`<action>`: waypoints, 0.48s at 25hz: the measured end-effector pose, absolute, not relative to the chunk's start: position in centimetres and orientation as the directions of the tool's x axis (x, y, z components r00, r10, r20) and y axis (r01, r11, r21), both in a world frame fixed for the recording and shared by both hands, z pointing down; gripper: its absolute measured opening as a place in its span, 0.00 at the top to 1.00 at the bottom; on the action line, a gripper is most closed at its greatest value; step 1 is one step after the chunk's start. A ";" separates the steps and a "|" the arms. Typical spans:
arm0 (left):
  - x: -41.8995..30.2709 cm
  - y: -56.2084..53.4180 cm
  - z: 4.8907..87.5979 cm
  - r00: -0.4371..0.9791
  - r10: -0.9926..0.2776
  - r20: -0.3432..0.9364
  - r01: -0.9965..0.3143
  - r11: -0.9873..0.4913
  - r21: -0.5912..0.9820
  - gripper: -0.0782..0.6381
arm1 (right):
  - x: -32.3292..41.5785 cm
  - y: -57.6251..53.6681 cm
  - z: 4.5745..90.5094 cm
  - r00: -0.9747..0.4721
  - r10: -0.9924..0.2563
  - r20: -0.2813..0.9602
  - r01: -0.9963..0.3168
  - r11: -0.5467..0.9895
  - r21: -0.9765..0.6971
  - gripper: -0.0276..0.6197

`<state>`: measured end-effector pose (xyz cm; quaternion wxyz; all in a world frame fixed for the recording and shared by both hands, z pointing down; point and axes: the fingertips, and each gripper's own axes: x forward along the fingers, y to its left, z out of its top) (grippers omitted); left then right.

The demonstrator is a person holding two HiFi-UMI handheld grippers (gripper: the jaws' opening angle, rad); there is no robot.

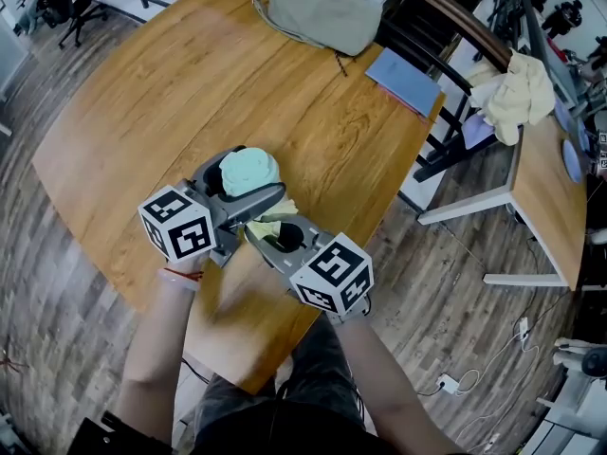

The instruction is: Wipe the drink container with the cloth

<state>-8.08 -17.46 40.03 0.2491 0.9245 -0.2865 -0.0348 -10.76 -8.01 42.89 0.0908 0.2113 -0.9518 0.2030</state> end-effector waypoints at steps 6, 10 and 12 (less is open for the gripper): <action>-8.2 -17.5 40.0 0.837 -0.543 0.074 -0.504 -0.711 0.490 0.22 | -9.5 -7.4 45.2 -0.890 -0.361 0.281 -0.448 0.810 -0.380 0.92; -8.0 -17.5 39.9 0.841 -0.535 0.074 -0.498 -0.714 0.492 0.22 | -8.8 -6.8 46.9 -0.886 -0.353 0.300 -0.453 0.797 -0.400 0.92; -7.9 -17.5 39.8 0.841 -0.537 0.074 -0.499 -0.713 0.493 0.22 | -8.3 -6.5 47.8 -0.882 -0.347 0.318 -0.458 0.788 -0.410 0.92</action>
